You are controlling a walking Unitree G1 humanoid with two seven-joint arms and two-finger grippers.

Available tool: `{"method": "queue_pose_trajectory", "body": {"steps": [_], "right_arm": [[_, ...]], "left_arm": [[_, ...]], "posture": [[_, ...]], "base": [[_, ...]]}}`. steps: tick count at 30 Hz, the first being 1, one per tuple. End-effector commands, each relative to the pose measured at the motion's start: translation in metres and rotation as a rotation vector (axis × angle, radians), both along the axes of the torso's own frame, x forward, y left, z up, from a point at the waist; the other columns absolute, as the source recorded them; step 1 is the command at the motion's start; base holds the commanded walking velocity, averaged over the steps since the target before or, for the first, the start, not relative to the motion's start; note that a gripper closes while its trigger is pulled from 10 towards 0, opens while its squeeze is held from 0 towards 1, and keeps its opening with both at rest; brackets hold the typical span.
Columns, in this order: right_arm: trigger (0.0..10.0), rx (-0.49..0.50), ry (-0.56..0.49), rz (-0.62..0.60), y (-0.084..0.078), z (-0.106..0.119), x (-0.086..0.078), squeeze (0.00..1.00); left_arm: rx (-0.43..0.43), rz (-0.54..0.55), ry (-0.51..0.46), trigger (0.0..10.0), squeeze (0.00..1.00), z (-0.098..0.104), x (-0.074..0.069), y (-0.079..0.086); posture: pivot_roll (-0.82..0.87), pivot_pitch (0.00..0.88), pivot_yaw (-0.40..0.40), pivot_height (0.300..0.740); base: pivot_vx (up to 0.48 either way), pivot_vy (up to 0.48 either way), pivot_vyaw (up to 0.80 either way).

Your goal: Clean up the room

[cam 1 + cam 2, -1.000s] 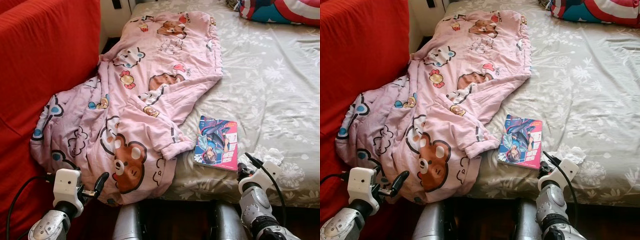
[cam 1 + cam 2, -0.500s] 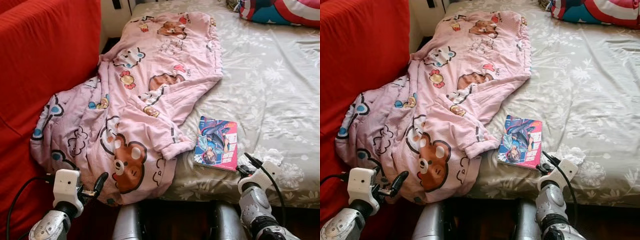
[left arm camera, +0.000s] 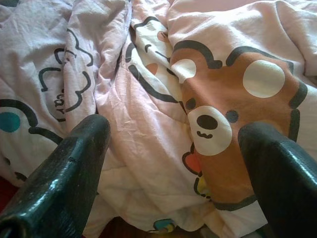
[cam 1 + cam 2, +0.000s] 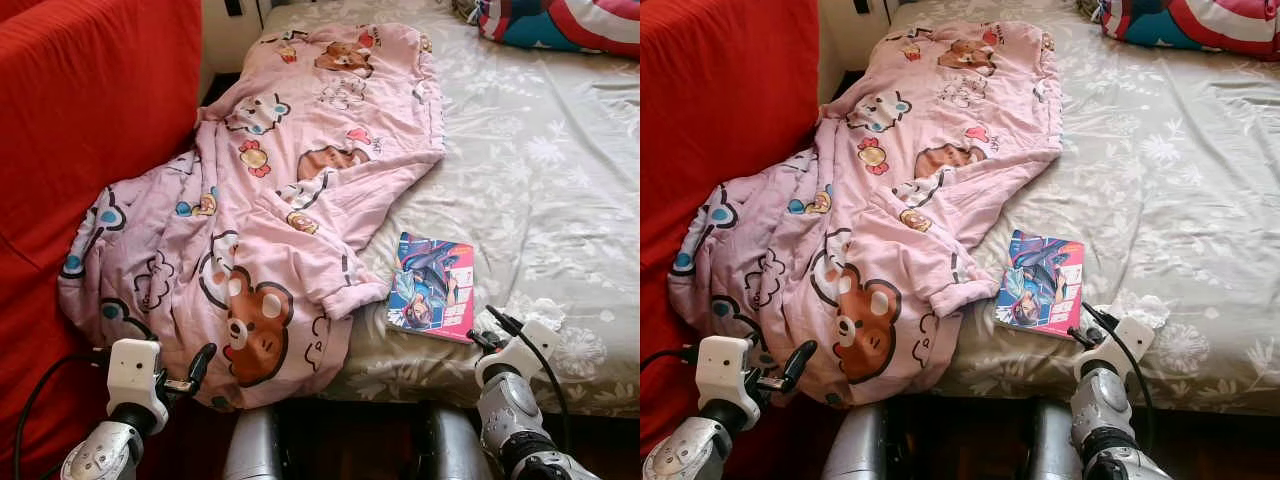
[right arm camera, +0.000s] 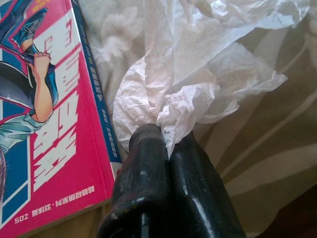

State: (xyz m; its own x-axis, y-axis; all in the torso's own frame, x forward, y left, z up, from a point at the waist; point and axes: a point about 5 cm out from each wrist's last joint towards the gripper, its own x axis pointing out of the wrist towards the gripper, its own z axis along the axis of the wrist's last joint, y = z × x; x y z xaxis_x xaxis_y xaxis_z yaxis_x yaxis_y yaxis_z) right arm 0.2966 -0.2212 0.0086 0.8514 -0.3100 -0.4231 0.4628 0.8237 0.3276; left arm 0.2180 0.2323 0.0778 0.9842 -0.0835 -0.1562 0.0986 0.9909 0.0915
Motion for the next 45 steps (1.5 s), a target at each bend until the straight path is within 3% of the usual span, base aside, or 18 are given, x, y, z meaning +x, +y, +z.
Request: {"method": "queue_pose_trajectory", "body": {"steps": [1, 5, 8, 9, 10, 16, 19, 27, 33, 39, 45], "right_arm": [[0.0, -0.013, 0.015, 0.0, 0.003, -0.004, -0.003, 0.0], [0.0, -0.097, -0.018, -0.016, -0.006, 0.002, -0.004, 0.0], [0.0, -0.216, -0.071, 0.029, -0.008, 0.012, 0.0, 0.0], [7.9, -0.247, -0.098, 0.054, -0.007, 0.016, 0.002, 0.0], [10.0, -0.273, -0.132, 0.083, -0.004, 0.02, 0.003, 0.0], [10.0, -0.311, -0.152, 0.17, 0.005, 0.017, 0.0, 0.0], [10.0, -0.297, -0.14, 0.195, 0.009, 0.007, -0.012, 0.0], [10.0, -0.325, -0.052, 0.214, 0.006, -0.007, -0.023, 0.0], [10.0, -0.319, 0.022, 0.304, 0.01, -0.018, -0.028, 0.0], [10.0, -0.302, 0.16, 0.318, 0.006, -0.038, -0.048, 0.0], [10.0, -0.266, 0.31, 0.322, 0.005, -0.061, -0.074, 0.0]], "left_arm": [[0.001, 0.026, 0.023, 10.0, 0.0, -0.007, -0.003, 0.004], [-0.012, 0.047, 0.015, 10.0, 0.0, -0.01, 0.0, 0.003], [-0.031, 0.069, 0.009, 10.0, 0.0, -0.013, 0.005, 0.001], [-0.038, 0.08, 0.009, 10.0, 0.0, -0.015, 0.007, 0.001], [-0.059, 0.099, 0.009, 10.0, 0.0, -0.018, 0.01, 0.002], [-0.099, 0.141, 0.02, 10.0, 0.0, -0.026, 0.015, 0.002], [-0.121, 0.183, 0.036, 10.0, 0.0, -0.036, 0.017, 0.003], [-0.144, 0.215, 0.077, 10.0, 0.0, -0.053, 0.024, 0.0], [-0.157, 0.216, 0.15, 10.0, 0.0, -0.071, 0.027, -0.006], [-0.139, 0.214, 0.251, 10.0, 0.0, -0.091, 0.026, -0.009], [-0.198, 0.25, 0.357, 10.0, 0.0, -0.108, 0.021, -0.011]], "posture": [[0.2, 0.141, 0.057, 0.592], [0.19, 0.117, 0.037, 0.592], [0.16, 0.097, 0.02, 0.592], [0.15, 0.09, 0.016, 0.592], [0.14, 0.081, 0.011, 0.592], [0.11, 0.046, -0.01, 0.592], [0.09, 0.01, -0.029, 0.592], [0.07, 0.0, -0.043, 0.647], [0.07, 0.0, -0.054, 0.687], [0.07, 0.0, -0.056, 0.737], [0.06, 0.0, -0.053, 0.74]], "base": [[0.0, 0.0, 0.0], [0.0, 0.0, 0.0], [0.0, 0.0, 0.0], [0.0, 0.0, 0.0], [0.0, 0.0, 0.0], [0.0, 0.0, 0.0], [0.0, 0.0, 0.0], [0.0, 0.0, 0.0], [0.0, 0.0, 0.0], [0.0, 0.0, 0.0], [0.0, 0.0, 0.0]]}}
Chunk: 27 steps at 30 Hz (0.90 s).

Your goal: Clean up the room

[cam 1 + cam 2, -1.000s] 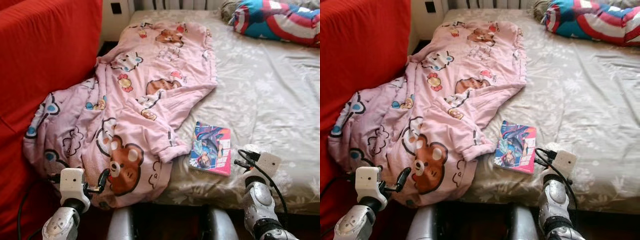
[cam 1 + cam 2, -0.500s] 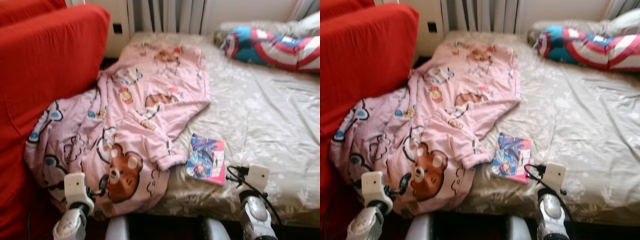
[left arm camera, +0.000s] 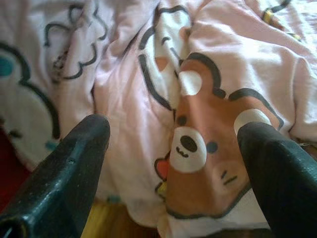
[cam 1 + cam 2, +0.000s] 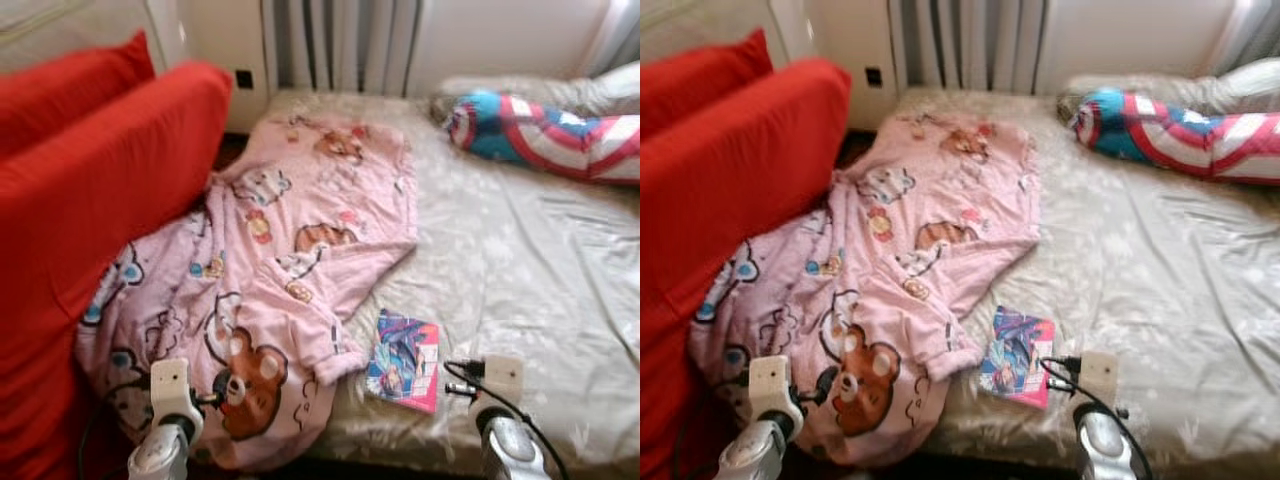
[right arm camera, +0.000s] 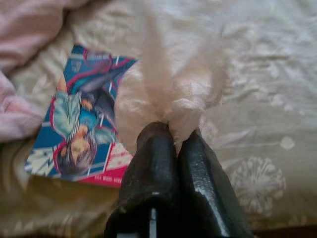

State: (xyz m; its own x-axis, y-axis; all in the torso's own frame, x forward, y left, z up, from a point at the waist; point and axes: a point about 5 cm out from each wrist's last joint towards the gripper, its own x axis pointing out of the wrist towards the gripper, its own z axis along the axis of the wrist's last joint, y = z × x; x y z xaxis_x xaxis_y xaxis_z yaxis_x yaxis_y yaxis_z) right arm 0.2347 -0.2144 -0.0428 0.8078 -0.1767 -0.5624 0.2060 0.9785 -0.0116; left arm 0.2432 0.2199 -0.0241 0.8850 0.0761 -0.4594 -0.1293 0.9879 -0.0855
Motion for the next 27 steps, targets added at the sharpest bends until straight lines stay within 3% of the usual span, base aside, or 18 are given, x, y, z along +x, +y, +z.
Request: {"method": "queue_pose_trajectory", "body": {"steps": [1, 3, 6, 8, 12, 21, 27], "right_arm": [[10.0, 0.002, 0.086, -0.019, -0.002, -0.012, -0.016, 0.0], [10.0, 0.008, 0.167, -0.03, -0.001, -0.022, -0.03, 0.0], [10.0, 0.011, 0.197, -0.044, -0.001, -0.026, -0.035, 0.0], [10.0, 0.067, 0.223, -0.122, -0.003, -0.032, -0.046, 0.0], [10.0, 0.068, 0.302, -0.114, 0.0, -0.04, -0.06, 0.0], [10.0, 0.063, 0.357, -0.057, 0.009, -0.046, -0.068, 0.0], [10.0, 0.032, 0.384, 0.069, 0.016, -0.048, -0.07, 0.0]], "left_arm": [[-0.025, 0.03, 0.052, 10.0, 0.0, -0.007, -0.005, 0.003], [-0.032, 0.027, 0.124, 10.0, 0.0, -0.016, -0.011, 0.003], [-0.026, 0.005, 0.159, 10.0, 0.0, -0.02, -0.014, 0.0], [0.0, -0.045, 0.217, 10.0, 0.0, -0.027, -0.02, -0.006], [0.003, -0.04, 0.299, 10.0, 0.0, -0.037, -0.03, -0.008], [-0.001, 0.018, 0.392, 10.0, 0.0, -0.049, -0.053, 0.003], [-0.015, 0.066, 0.413, 10.0, 0.0, -0.052, -0.066, 0.015]], "posture": [[0.06, 0.0, -0.05, 0.74], [0.06, 0.0, -0.04, 0.74], [0.06, 0.0, -0.039, 0.74], [0.05, 0.0, -0.032, 0.74], [0.04, 0.0, -0.025, 0.74], [0.02, 0.0, -0.019, 0.74], [0.03, 0.0, -0.028, 0.74]], "base": [[0.0, 0.0, 0.0], [0.0, 0.0, 0.0], [0.0, 0.0, 0.0], [0.0, 0.0, 0.0], [0.0, 0.0, 0.0], [0.0, 0.0, 0.0], [0.0, 0.0, 0.13]]}}
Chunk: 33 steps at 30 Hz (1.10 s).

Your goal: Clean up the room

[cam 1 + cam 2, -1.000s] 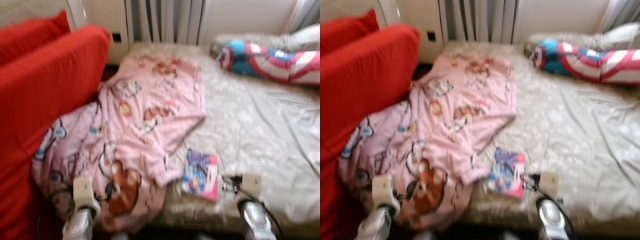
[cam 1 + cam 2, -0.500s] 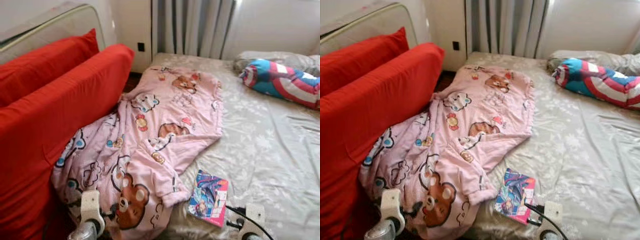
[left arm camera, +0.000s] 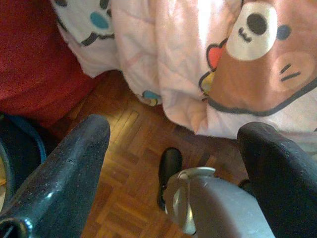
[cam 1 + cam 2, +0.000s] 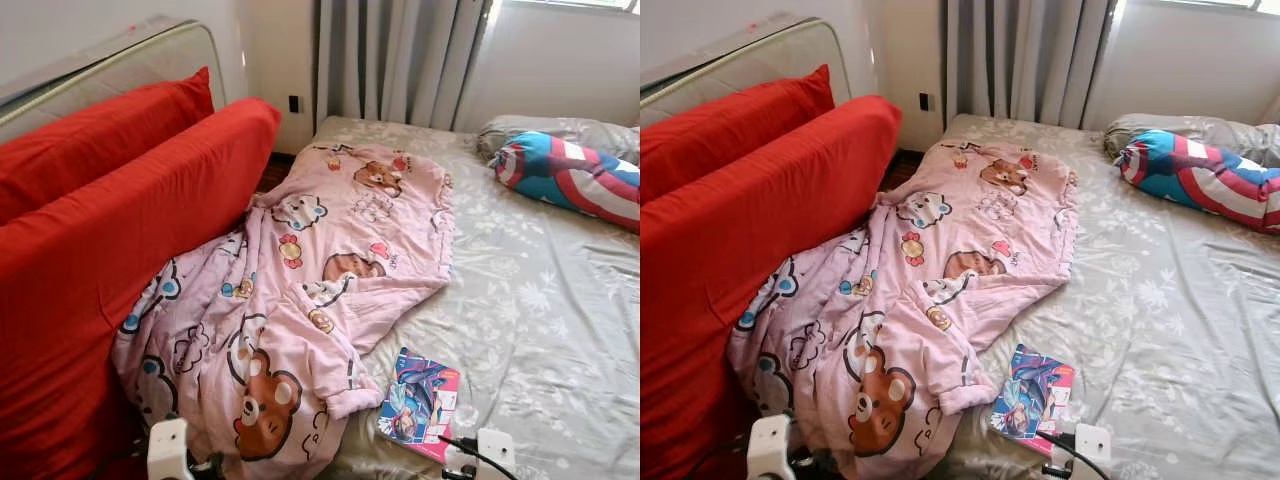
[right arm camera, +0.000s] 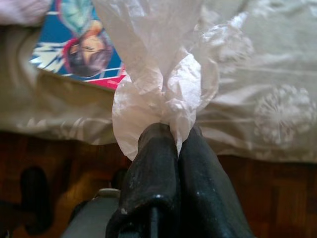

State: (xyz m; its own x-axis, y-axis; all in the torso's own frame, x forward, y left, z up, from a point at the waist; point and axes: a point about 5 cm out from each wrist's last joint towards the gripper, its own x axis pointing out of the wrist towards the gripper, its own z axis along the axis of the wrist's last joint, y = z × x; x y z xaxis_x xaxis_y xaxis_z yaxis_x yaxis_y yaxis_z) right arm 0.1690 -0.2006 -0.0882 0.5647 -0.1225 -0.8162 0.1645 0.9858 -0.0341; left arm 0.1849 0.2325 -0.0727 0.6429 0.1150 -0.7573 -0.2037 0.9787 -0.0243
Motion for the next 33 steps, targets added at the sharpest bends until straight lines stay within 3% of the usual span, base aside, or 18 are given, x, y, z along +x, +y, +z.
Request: {"method": "queue_pose_trajectory", "body": {"steps": [1, 16, 33], "right_arm": [[10.0, -0.006, 0.027, 0.037, 0.003, -0.002, -0.004, 0.0], [10.0, -0.024, 0.09, 0.141, 0.012, -0.009, -0.017, 0.0], [10.0, -0.018, 0.087, 0.118, 0.011, -0.009, -0.016, 0.0]], "left_arm": [[-0.009, 0.015, 0.029, 10.0, 0.0, -0.003, -0.007, 0.002], [0.0, -0.024, 0.032, 10.0, 0.0, -0.003, -0.006, 0.001], [-0.002, -0.051, 0.037, 10.0, 0.0, -0.003, -0.005, -0.002]], "posture": [[0.03, 0.0, -0.028, 0.74], [0.03, 0.0, -0.032, 0.74], [0.03, 0.0, -0.036, 0.74]], "base": [[0.0, 0.0, 0.8], [0.0, 0.0, 0.8], [0.0, 0.0, 0.8]]}}
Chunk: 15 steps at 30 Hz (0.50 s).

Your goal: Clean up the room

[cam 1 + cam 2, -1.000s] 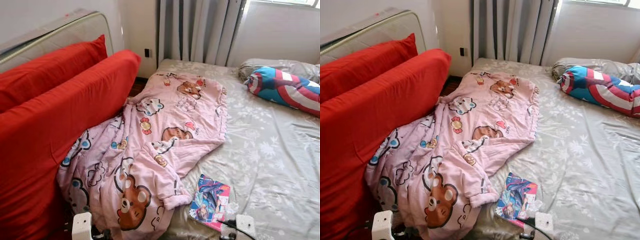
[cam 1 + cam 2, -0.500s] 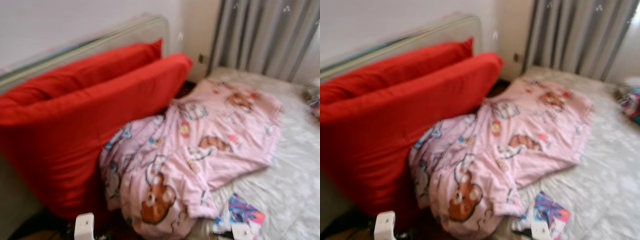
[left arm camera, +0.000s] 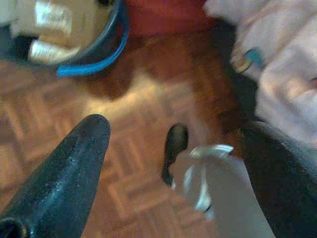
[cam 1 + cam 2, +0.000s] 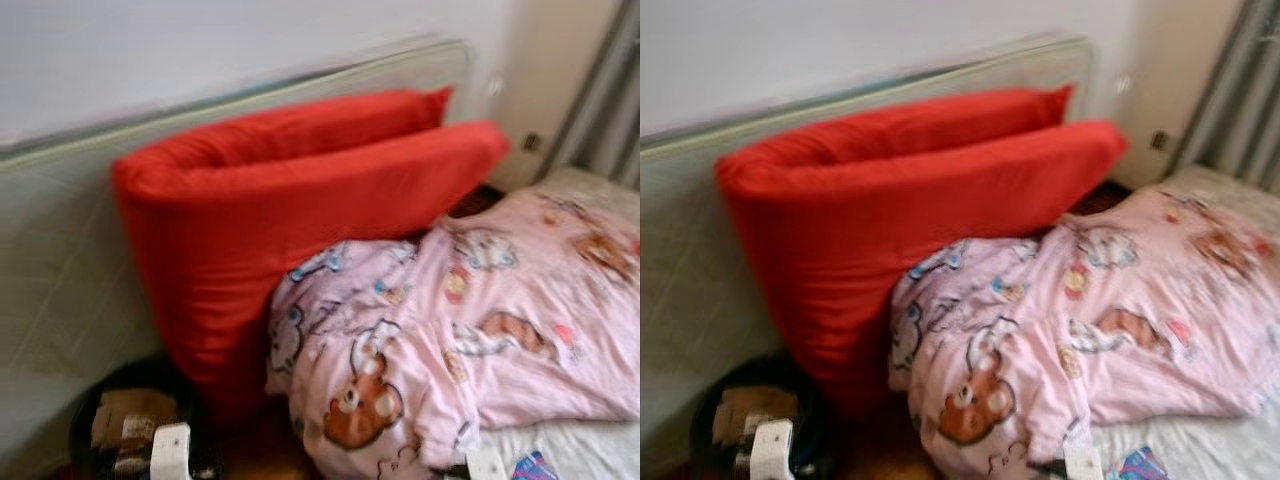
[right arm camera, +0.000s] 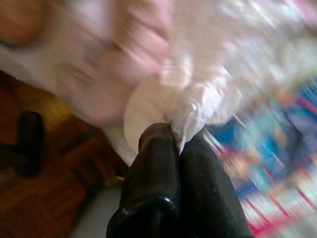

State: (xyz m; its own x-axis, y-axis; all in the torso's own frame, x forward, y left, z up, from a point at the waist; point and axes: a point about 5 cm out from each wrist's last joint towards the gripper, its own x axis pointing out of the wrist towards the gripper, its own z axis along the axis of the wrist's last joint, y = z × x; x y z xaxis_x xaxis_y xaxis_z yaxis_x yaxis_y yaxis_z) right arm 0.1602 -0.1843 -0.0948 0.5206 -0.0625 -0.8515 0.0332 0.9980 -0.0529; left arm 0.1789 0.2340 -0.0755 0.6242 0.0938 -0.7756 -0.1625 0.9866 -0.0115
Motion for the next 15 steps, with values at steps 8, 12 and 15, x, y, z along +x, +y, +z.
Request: {"method": "queue_pose_trajectory", "body": {"steps": [8, 12, 15], "right_arm": [[10.0, 0.01, 0.029, -0.031, -0.0077, -0.0023, -0.0075, 0.0], [10.0, 0.016, 0.027, -0.04, -0.0078, -0.0023, -0.0076, 0.0], [10.0, 0.022, 0.031, -0.039, -0.0063, -0.0029, -0.0085, 0.0]], "left_arm": [[0.003, -0.044, 0.018, 10.0, 0.0, -0.0005, 0.002, -0.0044], [0.001, -0.047, 0.018, 10.0, 0.0, -0.0005, 0.002, -0.0046], [0.002, -0.059, 0.025, 10.0, 0.0, -0.0008, 0.0011, -0.0038]], "posture": [[0.03, 0.0, -0.037, 0.74], [0.03, 0.0, -0.033, 0.74], [0.03, 0.0, -0.028, 0.74]], "base": [[0.0, 0.0, 0.07], [0.0, 0.0, 0.0], [0.0, 0.0, 0.0]]}}
